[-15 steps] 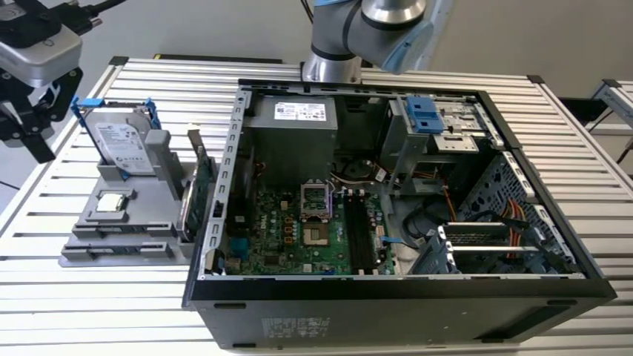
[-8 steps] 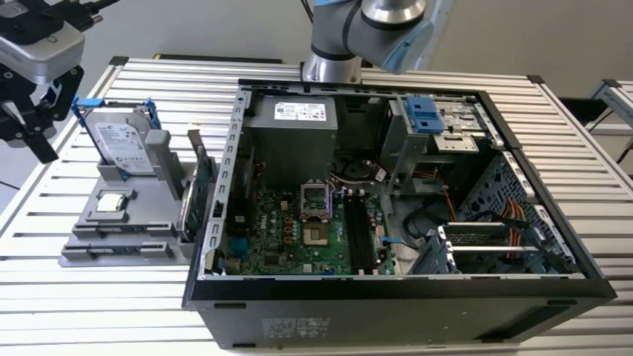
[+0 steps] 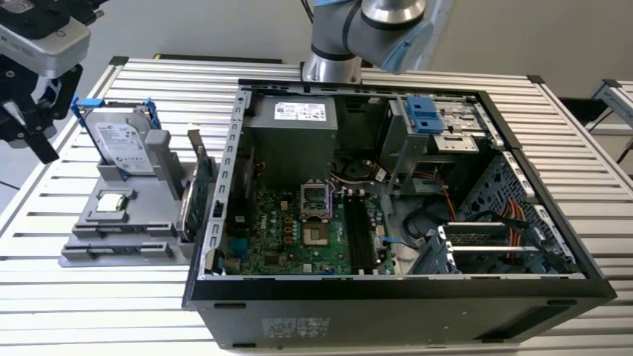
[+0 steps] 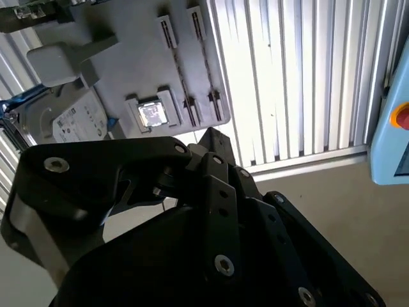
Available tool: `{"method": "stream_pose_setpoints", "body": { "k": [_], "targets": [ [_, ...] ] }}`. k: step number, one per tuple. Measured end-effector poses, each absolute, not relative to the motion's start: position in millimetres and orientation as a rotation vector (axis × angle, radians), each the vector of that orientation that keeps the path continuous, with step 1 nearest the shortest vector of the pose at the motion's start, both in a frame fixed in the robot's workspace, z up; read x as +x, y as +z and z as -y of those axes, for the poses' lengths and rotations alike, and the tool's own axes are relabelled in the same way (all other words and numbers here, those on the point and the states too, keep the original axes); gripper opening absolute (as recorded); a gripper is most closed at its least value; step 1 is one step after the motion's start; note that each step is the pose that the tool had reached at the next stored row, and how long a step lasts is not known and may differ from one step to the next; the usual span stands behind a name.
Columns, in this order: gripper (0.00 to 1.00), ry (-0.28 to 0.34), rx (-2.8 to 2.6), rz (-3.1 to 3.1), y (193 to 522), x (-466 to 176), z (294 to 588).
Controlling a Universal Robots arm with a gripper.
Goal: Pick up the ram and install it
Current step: 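Pick up the ram and move it above insertion slot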
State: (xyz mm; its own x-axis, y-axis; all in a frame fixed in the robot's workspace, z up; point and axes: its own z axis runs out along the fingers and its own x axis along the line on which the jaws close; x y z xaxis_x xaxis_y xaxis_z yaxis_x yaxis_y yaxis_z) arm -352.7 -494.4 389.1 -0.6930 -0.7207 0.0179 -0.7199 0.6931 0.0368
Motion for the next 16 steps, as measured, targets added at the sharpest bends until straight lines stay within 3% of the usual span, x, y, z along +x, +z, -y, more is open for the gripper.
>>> {"method": "stream_pose_setpoints", "body": {
  "k": [16],
  "targets": [
    [0.00, -0.037, 1.461, 2.744, 389.1, -352.6, 494.3]
  ]
}}
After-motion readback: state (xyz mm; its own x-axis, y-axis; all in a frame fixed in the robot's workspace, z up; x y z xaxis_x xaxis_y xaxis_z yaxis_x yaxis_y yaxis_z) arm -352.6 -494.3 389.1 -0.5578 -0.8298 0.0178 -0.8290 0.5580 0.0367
